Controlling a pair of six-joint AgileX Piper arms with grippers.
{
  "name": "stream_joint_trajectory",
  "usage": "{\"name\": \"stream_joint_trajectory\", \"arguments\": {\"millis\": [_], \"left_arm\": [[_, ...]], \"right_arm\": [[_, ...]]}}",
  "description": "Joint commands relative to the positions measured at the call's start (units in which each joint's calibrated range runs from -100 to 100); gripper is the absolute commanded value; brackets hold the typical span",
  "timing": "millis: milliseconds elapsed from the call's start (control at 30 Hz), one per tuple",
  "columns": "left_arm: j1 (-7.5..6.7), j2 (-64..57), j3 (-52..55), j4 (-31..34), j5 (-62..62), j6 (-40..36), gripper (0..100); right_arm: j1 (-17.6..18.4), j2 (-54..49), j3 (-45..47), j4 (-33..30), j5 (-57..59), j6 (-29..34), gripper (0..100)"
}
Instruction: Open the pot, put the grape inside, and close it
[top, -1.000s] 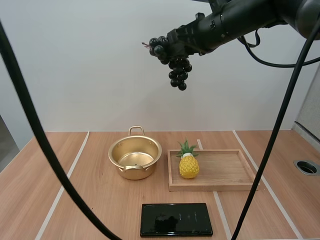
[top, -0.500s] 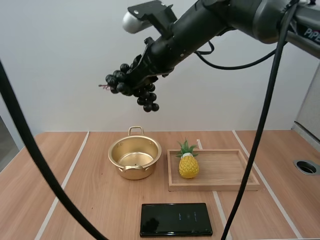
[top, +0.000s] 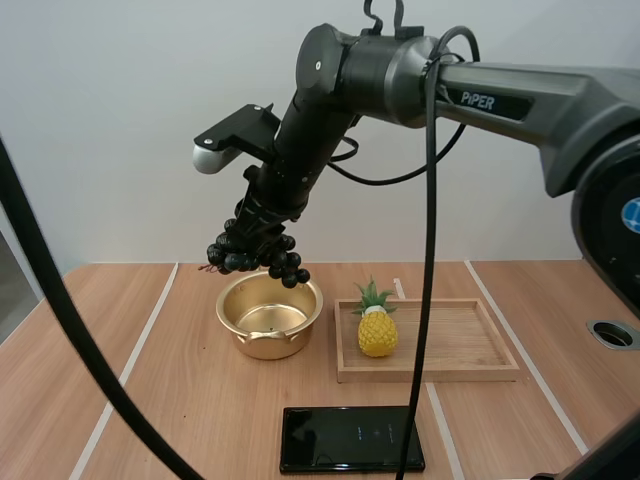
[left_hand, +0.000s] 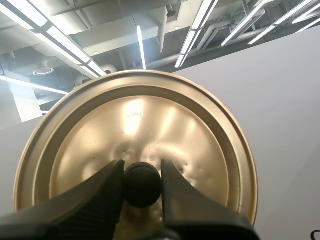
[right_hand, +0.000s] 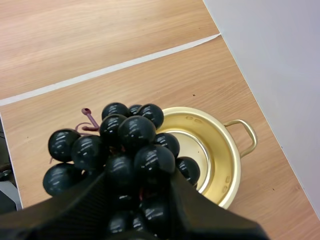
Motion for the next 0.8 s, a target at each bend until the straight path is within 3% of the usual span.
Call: {"name": "stream_joint_trajectory", "arguments": {"millis": [0,533,767], "left_arm": [[-0.02,-0.25,-0.32,0.16,-0.01,-0.64,0],[-0.02,-0.25,-0.32,0.16,2.84,-0.64,0],[-0.02,-0.25,-0.32,0.16,3.03,-0.64,0]], "right_arm": [[0.12,2.08,-0.03,-0.97,-4.03,1.19,0],[0.12,15.12,-0.03,-1.70,-10.04,1.19,0],[0.05,19.72,-0.03,-10.10,-14.70,4.86,0]]}}
